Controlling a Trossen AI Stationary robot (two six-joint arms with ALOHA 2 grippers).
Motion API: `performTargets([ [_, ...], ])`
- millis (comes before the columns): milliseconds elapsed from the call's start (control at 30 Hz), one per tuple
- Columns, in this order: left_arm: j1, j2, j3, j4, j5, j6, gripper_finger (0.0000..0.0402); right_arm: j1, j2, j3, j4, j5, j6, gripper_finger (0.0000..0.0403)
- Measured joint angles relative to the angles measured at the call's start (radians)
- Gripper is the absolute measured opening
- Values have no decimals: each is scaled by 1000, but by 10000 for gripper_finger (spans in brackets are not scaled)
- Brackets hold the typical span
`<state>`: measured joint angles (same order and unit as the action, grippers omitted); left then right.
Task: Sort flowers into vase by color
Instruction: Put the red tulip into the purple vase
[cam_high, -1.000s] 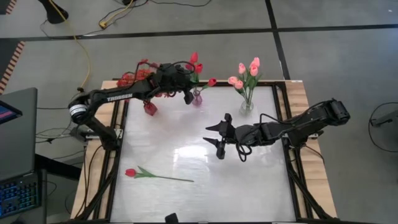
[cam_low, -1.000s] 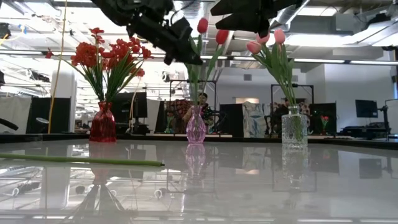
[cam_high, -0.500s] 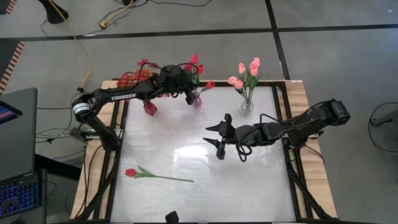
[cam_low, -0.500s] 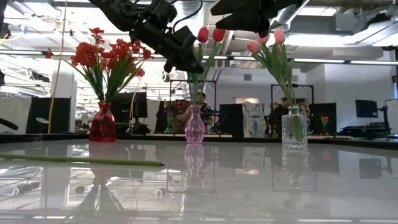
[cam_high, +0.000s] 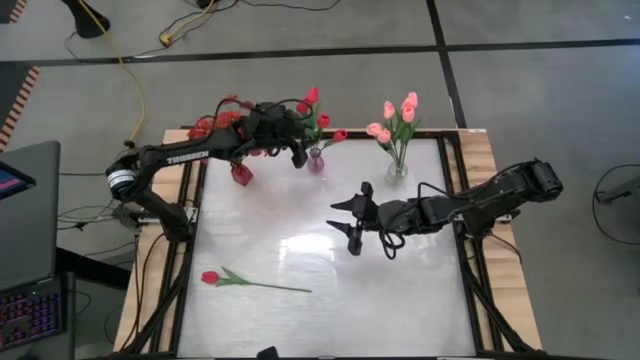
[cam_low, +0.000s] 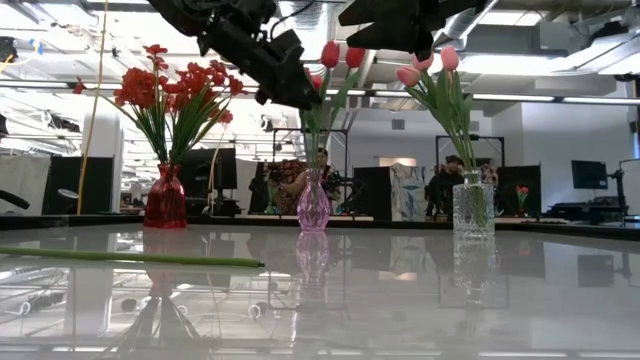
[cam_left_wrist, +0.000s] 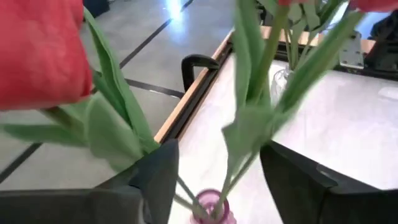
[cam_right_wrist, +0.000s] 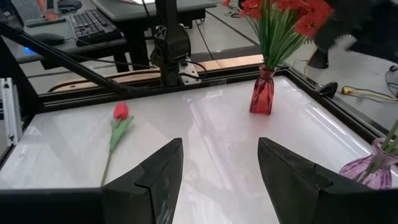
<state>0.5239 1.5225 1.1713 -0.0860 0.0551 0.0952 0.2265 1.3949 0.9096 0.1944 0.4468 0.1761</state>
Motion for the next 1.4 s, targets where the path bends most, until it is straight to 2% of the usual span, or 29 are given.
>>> performTargets([
  [233, -2, -96, 0, -245, 22, 0, 247, -7, 0, 0, 3, 0, 0, 233],
  [400, -15, -147, 0, -407, 124, 7, 249, -7, 0, 0, 10, 0, 0, 233],
  [567, -75, -222, 0, -443, 224, 108, 249, -7, 0, 0, 22, 0, 0, 233],
  [733, -184, -334, 0, -432, 229, 200, 249, -7, 0, 0, 26, 0, 2, 233],
  [867, -269, -446, 0, -424, 191, 190, 249, -7, 0, 0, 28, -1, 2, 233],
  [1067, -400, -592, -2, -494, 176, 43, 249, -5, 0, 0, 69, -36, 51, 233],
  [1200, -531, -653, -86, -494, 172, -74, 249, 10, 29, 0, 166, -79, 85, 233],
  [1300, -653, -666, -182, -476, 103, -170, 249, 36, 84, 0, 264, -83, 78, 233],
  [1400, -787, -666, -269, -462, -19, -251, 249, 60, 151, 24, 297, -90, 78, 233],
])
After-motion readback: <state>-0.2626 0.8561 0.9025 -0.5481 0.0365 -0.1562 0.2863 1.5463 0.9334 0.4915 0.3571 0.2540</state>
